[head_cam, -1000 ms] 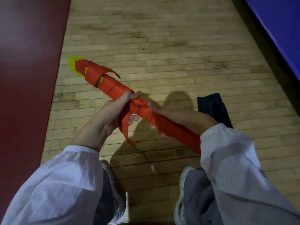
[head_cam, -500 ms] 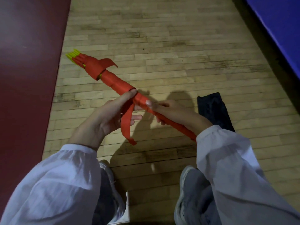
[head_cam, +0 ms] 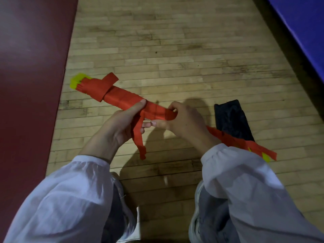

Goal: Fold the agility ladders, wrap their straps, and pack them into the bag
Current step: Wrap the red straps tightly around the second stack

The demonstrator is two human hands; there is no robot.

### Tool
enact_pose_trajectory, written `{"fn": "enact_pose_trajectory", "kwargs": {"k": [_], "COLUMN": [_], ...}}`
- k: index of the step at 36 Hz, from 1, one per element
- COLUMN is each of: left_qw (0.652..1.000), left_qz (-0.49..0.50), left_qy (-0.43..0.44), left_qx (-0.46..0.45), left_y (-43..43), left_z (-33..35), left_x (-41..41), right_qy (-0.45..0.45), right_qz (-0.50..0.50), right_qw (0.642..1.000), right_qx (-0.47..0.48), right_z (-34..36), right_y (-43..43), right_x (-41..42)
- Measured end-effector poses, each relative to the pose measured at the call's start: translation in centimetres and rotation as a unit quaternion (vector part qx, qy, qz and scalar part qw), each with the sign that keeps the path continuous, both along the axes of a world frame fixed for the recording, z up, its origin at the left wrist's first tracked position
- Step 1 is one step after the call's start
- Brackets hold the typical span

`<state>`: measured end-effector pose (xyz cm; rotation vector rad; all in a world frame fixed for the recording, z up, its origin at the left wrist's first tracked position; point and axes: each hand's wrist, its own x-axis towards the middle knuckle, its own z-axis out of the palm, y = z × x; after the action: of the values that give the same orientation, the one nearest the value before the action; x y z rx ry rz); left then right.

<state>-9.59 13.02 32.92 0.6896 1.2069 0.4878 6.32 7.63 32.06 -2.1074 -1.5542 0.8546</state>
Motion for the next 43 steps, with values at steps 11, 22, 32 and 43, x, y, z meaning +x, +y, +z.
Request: {"fn": "enact_pose_trajectory", "kwargs": {"k": [11, 22, 32, 43], "left_qw": [0.998, 0.998, 0.998, 0.994], "left_qz": [-0.011, -0.021, -0.05, -0.108], "left_qy": [-0.001, -0.014, 0.018, 0.026], "left_qx": [0.054, 0.053, 0.033, 0.008], "left_y": [0.0, 0.2, 0.3, 0.1], "left_z": [0.6, 0.8, 1.1, 0.5], "left_x": [0.3, -0.1, -0.1, -0.2], "right_qy": [0.168, 0.214, 0.213, 0.069], "right_qz": [0.044, 0.016, -0.007, -0.021], "right_qw": [0.98, 0.97, 0.973, 0.997], "right_qx": [-0.097, -0.113, -0.086, 0.022], "right_z": [1.3, 1.1, 1.4, 0.3], "right_y": [0.3, 0.6, 0.6, 0.5], "right_x": [2.3, 2.3, 2.2, 1.4]}}
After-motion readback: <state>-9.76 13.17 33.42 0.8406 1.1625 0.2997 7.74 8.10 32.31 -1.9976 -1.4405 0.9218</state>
